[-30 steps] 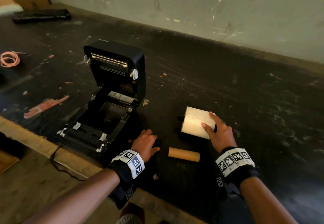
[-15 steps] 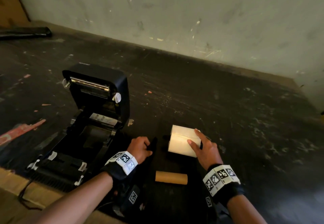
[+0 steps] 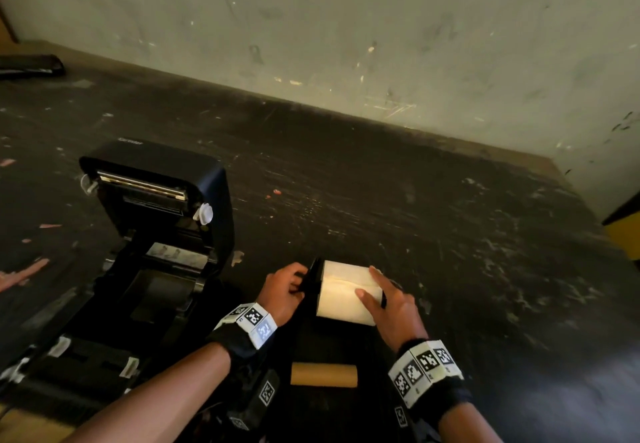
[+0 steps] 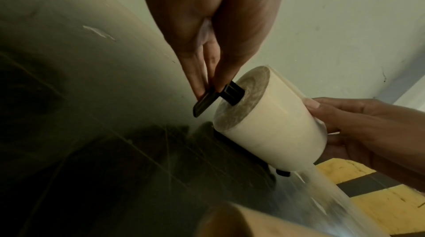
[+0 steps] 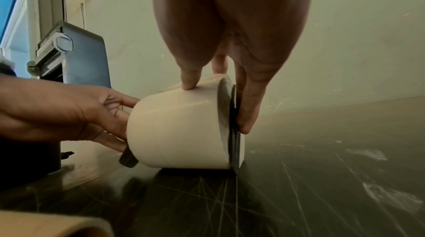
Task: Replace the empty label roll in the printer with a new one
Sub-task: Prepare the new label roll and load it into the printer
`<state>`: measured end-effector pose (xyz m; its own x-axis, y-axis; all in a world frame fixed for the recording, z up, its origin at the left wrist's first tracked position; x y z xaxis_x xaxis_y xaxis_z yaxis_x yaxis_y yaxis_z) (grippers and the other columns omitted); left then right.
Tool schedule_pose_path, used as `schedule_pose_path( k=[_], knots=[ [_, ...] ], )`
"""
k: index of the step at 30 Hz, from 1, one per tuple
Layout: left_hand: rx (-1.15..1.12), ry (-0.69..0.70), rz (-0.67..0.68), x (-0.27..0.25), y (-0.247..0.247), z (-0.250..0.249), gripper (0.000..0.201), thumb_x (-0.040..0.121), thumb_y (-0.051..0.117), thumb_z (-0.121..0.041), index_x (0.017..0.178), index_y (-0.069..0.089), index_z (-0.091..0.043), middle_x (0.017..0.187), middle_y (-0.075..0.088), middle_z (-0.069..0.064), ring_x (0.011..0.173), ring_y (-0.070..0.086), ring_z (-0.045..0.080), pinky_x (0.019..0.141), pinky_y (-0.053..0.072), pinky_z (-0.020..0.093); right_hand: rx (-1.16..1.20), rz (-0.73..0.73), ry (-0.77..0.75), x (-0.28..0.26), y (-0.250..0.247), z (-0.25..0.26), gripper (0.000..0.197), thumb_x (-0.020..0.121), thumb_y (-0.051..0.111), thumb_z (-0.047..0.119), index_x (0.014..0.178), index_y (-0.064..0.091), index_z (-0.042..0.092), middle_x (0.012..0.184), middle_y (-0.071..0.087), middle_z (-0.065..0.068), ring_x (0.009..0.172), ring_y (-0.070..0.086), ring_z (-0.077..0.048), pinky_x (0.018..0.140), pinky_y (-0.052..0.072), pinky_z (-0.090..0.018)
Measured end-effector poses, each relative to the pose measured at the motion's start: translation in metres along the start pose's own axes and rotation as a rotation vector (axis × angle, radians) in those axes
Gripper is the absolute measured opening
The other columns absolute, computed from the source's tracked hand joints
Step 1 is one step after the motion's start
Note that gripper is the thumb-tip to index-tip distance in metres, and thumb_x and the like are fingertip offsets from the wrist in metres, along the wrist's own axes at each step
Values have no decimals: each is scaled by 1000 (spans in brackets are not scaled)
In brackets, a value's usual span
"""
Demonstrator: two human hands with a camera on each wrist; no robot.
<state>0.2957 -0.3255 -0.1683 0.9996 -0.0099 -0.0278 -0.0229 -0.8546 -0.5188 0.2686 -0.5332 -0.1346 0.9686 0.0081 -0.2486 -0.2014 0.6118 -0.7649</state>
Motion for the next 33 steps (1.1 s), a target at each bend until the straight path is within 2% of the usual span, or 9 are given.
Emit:
schedule_pose_path(
  k=[6,10,13,18,21,24,26,28,33],
  knots=[
    [-48,22,13,-7,5,2,43,75,63,10,112,56,-10,107,62,7,93,63,22,84,53,31,27,-11,-14,3,-2,0,57,89,48,47,141,28,34,141,43,-15,129,40,-29,105,34,-37],
    [-61,101,9,-16,8,-8,38,76,62,8,107,59,-14,101,64,-1,94,64,14,79,51,17,26,-9,-13,7,0,-3,58,89,49,48,141,28,34,141,43,-14,128,42,-29,104,35,-38],
    [-98,90,-3,-17,7,-9,45,77,61,8,114,57,-17,109,64,2,97,64,15,86,53,29,13,-16,-24,8,-1,-2,58,89,49,48,141,28,33,140,44,-15,126,44,-29,103,37,-38],
    [-113,15,76,-13,17,-13,55,85,52,-2,135,41,-23,134,52,3,123,47,14,107,37,36,-21,-9,-31,12,1,-5,59,88,45,55,141,25,37,139,46,-13,121,49,-28,99,43,-41],
    [-133,-20,84,-17,23,-12,53,87,45,-6,136,39,-26,139,48,4,127,43,14,110,33,39,-46,-5,-30,14,3,-8,61,86,41,59,140,22,40,137,48,-12,118,52,-27,97,46,-43],
    [-215,-69,147,-18,28,-12,51,89,39,-24,134,33,-45,145,40,1,130,39,17,110,31,46,-41,1,-28,13,5,-9,61,87,41,59,141,21,39,136,47,-13,118,51,-27,98,45,-43],
    [-150,-36,183,-18,30,-18,48,91,40,-39,134,25,-53,146,37,-2,132,35,18,112,27,43,-24,0,-34,13,6,-9,62,87,43,58,141,21,38,137,47,-14,119,50,-27,100,44,-43],
    [-19,34,157,-20,28,-25,48,91,45,-45,136,29,-45,144,40,0,131,37,15,109,29,32,-8,-8,-41,13,5,-9,62,87,44,56,141,22,37,137,48,-14,120,50,-27,101,43,-42],
    [166,100,128,-23,20,-39,51,87,55,-41,135,37,-36,130,54,0,116,50,14,99,40,31,28,-52,-65,8,0,-7,61,86,50,53,140,29,34,135,50,-13,121,50,-26,101,43,-39]
  ],
)
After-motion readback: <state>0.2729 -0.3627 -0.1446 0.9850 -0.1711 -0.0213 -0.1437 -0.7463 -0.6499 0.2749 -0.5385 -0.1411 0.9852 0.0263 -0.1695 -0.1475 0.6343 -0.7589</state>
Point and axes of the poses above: each hand's wrist, its own x-axis towards the middle knuckle, its own y-axis out of the palm, z = x × y, the point moved 10 cm from there along x, towards the middle knuckle
